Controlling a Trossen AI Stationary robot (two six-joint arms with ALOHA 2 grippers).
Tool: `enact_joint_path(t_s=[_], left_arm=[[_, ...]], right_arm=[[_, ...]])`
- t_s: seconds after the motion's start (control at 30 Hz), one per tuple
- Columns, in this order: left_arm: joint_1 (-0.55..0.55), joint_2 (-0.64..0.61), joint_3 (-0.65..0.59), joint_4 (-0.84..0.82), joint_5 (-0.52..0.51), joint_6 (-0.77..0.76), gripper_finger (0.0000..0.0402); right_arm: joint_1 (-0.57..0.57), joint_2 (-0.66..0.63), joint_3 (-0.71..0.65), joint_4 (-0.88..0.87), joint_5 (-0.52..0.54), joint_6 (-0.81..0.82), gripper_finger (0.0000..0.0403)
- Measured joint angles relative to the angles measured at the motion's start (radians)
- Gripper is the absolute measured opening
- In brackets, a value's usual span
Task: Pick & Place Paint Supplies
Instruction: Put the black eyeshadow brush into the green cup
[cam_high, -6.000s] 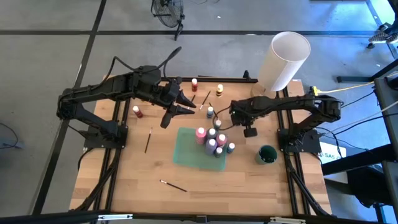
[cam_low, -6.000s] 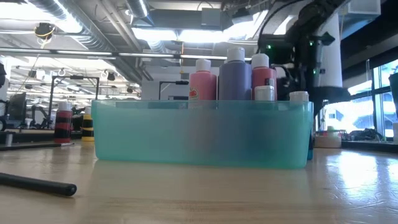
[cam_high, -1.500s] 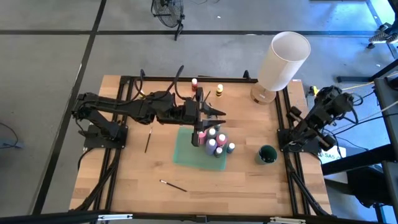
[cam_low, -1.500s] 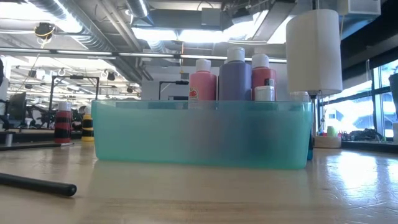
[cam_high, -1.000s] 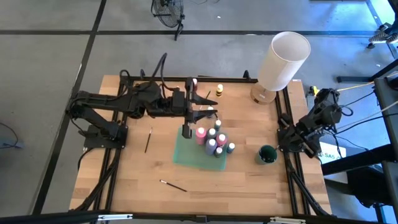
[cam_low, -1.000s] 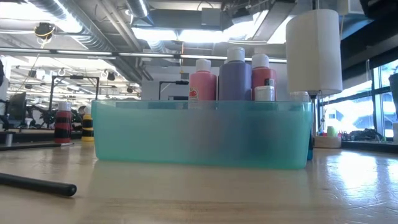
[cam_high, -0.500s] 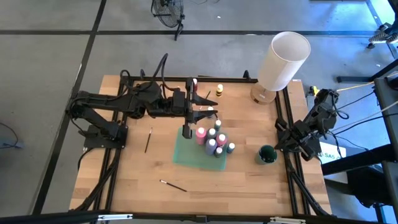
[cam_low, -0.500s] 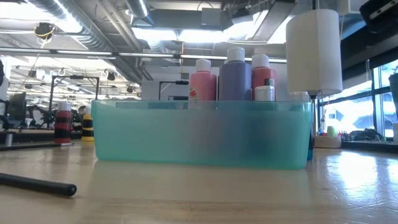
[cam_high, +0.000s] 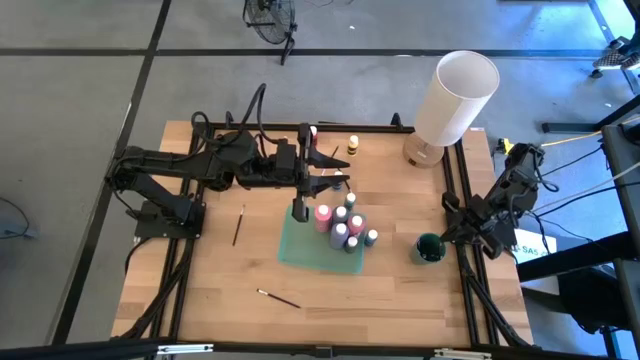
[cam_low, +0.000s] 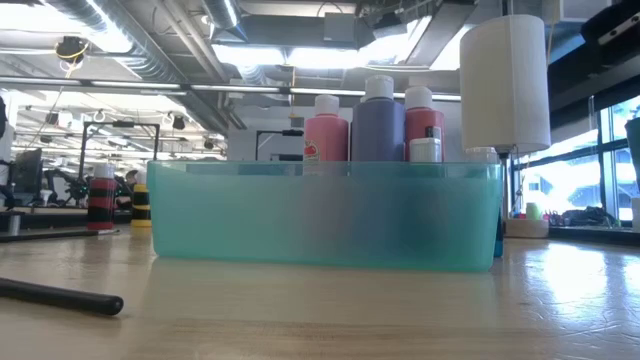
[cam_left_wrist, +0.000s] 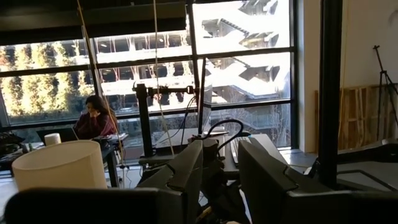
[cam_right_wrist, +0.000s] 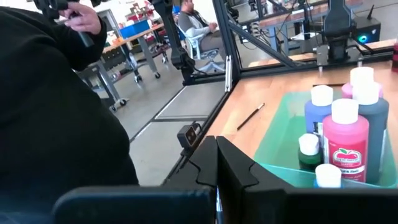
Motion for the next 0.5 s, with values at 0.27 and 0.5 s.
enact_joint_path(t_s=[0.27, 0.5], left_arm=[[0.025, 0.0, 0.0, 0.033, 0.0, 0.0, 0.0098], [0.055, 0.0, 0.0, 0.051, 0.015, 0.0, 0.0098]], right_arm=[[0.0, -0.011, 0.0, -0.062, -0.003, 0.052, 0.0], [0.0, -0.011, 0.0, -0.094, 0.036, 0.021, 0.0]])
